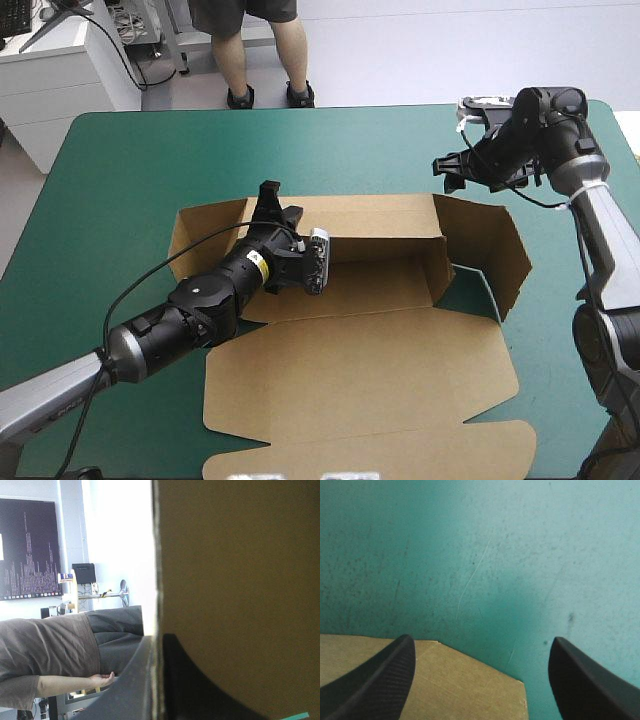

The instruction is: Fold the box

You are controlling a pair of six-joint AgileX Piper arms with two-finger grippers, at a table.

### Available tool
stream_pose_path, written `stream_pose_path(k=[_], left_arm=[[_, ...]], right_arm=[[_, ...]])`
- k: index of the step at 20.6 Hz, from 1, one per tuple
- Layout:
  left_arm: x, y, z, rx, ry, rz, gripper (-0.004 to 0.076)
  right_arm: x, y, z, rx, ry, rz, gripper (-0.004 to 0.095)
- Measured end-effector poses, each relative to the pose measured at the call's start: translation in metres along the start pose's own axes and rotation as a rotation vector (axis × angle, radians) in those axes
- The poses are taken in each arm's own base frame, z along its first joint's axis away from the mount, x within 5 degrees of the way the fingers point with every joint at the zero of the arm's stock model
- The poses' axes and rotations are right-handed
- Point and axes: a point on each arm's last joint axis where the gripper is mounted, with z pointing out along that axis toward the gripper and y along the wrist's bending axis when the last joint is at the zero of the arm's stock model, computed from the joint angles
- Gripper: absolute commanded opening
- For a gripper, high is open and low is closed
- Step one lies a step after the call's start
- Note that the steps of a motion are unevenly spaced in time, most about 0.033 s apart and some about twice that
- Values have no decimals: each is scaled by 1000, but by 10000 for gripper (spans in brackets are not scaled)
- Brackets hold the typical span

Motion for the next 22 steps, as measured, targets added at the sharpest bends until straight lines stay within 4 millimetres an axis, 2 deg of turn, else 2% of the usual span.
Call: stream_pose_path(k=[2,6,8,13,16,22], left_arm=[[0,0,0,0,1,0,-8],[0,0,0,0,2,0,-8],[0,0,0,0,2,0,-8],[0,0,0,0,3,0,-8],[0,0,0,0,3,0,-8],[0,0,0,0,3,0,-8]], right_arm=[[9,-1,1,6,28,2,690],[22,-1,-13,16,19,-11,690],[39,0,-24,15,29,-9,690],[66,2,-27,-25,71,-42,690],[83,7,-30,-81,15,-58,690],[116,8,-45,-85,-147,-133,689]])
